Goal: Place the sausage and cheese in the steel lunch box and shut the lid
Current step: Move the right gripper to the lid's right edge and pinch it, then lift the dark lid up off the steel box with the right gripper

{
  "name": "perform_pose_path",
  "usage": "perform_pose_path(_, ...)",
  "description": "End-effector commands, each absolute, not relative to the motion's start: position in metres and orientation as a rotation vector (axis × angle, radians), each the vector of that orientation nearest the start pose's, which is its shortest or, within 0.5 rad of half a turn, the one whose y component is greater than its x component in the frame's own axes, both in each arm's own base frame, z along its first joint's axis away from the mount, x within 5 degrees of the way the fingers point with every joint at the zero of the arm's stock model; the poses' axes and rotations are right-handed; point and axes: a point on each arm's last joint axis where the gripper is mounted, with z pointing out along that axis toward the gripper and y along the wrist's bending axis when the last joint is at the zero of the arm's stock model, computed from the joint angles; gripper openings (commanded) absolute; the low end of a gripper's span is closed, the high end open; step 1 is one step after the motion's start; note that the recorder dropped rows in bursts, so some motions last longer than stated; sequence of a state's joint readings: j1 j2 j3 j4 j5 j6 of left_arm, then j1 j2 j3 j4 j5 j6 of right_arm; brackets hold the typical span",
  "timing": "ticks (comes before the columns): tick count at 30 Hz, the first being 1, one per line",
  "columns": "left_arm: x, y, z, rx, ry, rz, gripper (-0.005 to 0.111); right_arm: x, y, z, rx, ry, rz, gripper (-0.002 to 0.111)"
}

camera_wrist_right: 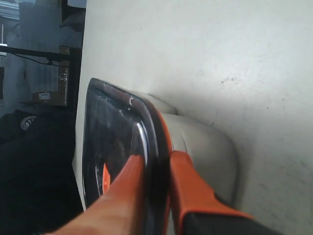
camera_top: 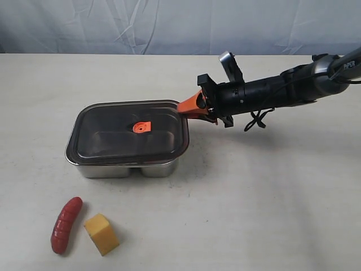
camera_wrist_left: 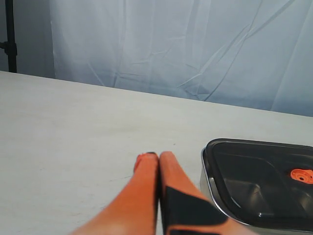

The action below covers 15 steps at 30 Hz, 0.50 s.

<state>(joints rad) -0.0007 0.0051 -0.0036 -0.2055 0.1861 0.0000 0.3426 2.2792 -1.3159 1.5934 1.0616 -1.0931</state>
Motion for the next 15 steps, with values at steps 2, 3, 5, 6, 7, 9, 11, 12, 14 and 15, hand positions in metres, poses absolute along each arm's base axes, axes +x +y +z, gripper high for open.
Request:
perform_pose_path(2, 0.056, -0.0035, 0.197, -0.136, 1.659, -0.185, 0.0, 0.3692, 0.2154, 0.1022, -0.35, 2.437, 1.67, 0.011)
perform_pose_path(3, 0.056, -0.0035, 0.197, -0.136, 1.659, -0.185, 0.0, 0.3692, 0.2154, 0.1022, -0.35, 2.437, 1.67, 0.007)
perform_pose_path(5, 0.056, -0.0035, 0.197, -0.136, 1.659, -0.185, 0.0, 0.3696, 0.2155, 0.1025, -0.343, 2.434, 1.673, -0.001)
perform_pose_path(6, 0.056, -0.0035, 0.197, -0.136, 1.659, -0.185, 0.0, 0.3698, 0.2156, 0.1029, -0.336, 2.429, 1.679, -0.001)
perform_pose_path(7, 0.056, -0.0035, 0.197, -0.136, 1.659, -0.185, 0.0, 0.3698, 0.2158, 0.1034, -0.334, 2.426, 1.686, -0.001)
perform_pose_path(9, 0.056, -0.0035, 0.197, -0.136, 1.659, -0.185, 0.0, 0.3693, 0.216, 0.1039, -0.338, 2.423, 1.696, -0.001)
perform_pose_path(11, 0.056, -0.0035, 0.197, -0.136, 1.659, -0.185, 0.0, 0.3688, 0.2162, 0.1043, -0.342, 2.42, 1.705, -0.001)
perform_pose_path(12, 0.056, -0.0035, 0.197, -0.136, 1.659, -0.185, 0.0, 0.3687, 0.2162, 0.1045, -0.343, 2.419, 1.708, -0.001)
perform_pose_path(14, 0.056, -0.0035, 0.197, -0.136, 1.659, -0.185, 0.0, 0.3681, 0.2165, 0.1052, -0.347, 2.414, 1.721, -0.001)
perform_pose_path(15, 0.056, -0.0035, 0.197, -0.136, 1.659, -0.185, 0.0, 0.3678, 0.2168, 0.1062, -0.347, 2.407, 1.737, -0.001)
